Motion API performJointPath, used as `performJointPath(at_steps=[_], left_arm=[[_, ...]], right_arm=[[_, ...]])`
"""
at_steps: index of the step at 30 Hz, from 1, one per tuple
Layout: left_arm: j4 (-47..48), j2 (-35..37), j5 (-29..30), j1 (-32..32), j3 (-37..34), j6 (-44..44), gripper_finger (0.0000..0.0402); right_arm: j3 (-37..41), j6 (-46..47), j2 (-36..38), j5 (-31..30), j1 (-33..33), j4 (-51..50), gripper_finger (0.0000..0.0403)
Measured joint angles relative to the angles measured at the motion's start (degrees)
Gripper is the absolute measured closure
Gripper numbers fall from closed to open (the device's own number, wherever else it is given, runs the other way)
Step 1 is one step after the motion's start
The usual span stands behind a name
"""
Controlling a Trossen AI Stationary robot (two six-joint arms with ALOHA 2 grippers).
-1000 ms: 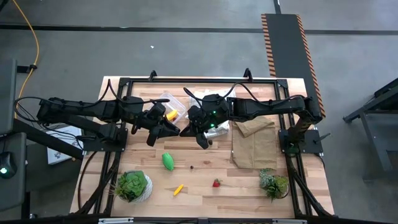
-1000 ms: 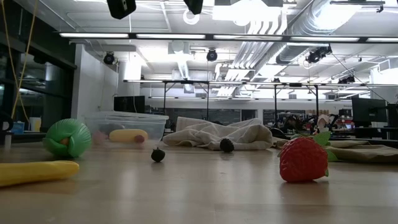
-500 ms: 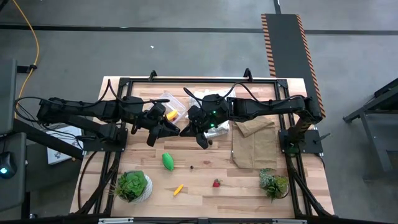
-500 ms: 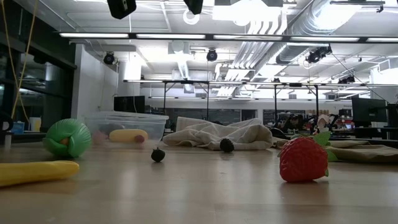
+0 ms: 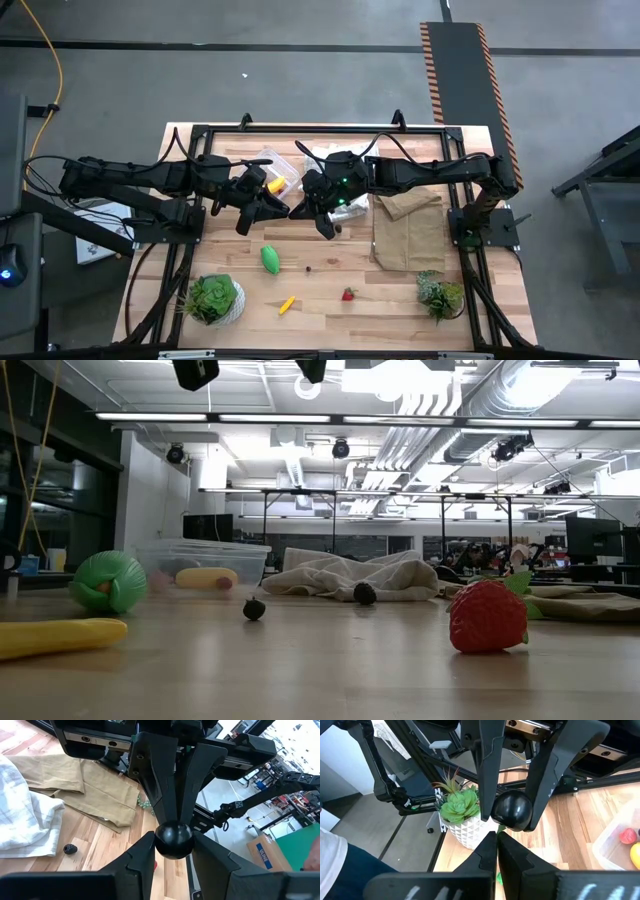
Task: Pick and placing Produce into tupperware
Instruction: Put the black cherry into the transparent bin
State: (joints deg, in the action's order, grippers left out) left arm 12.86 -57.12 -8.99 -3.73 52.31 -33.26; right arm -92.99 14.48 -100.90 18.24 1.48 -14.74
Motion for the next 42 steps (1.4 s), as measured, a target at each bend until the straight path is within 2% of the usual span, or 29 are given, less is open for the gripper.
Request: performJointPath(at_steps=[10,24,29,42], left_arm=[[0.00,0.00,0.02,0.00,0.00,0.00,0.0291],[0.00,0.00,0.24,-0.02,0.00,0.00,0.0291],[0.17,-0.04,0.45,-0.09,0.00,-0.01,0.0291],[0.00,-0.02,-0.57,-0.02,0.00,0.61,0.0291]], right_arm=[[0.00,-0.63,0.00,-0.25,0.02,0.02,0.0397],[0.00,0.32,0.00,-3.23,-0.01,0.10,0.0289],[-0.03,2.02,0.00,-3.50,-0.92,-1.47,0.0270],[-0.04,0.57,-0.04,-3.97,-2.21,-13.07,0.0240]])
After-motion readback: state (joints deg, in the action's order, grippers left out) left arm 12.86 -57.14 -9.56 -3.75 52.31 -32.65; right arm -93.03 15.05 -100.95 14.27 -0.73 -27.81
